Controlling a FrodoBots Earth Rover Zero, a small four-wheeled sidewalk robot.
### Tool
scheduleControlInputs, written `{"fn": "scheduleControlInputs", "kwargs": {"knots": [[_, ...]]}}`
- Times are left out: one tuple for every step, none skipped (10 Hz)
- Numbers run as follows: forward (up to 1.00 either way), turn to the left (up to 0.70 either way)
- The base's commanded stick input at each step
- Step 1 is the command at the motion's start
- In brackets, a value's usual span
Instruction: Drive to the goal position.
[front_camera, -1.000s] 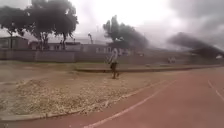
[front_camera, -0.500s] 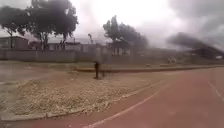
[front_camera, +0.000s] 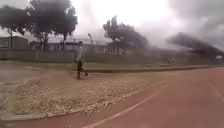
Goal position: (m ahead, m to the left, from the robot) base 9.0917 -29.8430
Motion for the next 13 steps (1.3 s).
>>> {"fn": "scheduleControlInputs", "kwargs": {"knots": [[0.00,-0.45],[0.00,-0.45],[0.00,-0.45],[0.00,-0.45],[0.00,-0.45],[0.00,-0.45],[0.00,-0.45],[0.00,-0.45],[0.00,-0.45],[0.00,-0.45],[0.00,-0.45],[0.00,-0.45],[0.00,-0.45]]}}
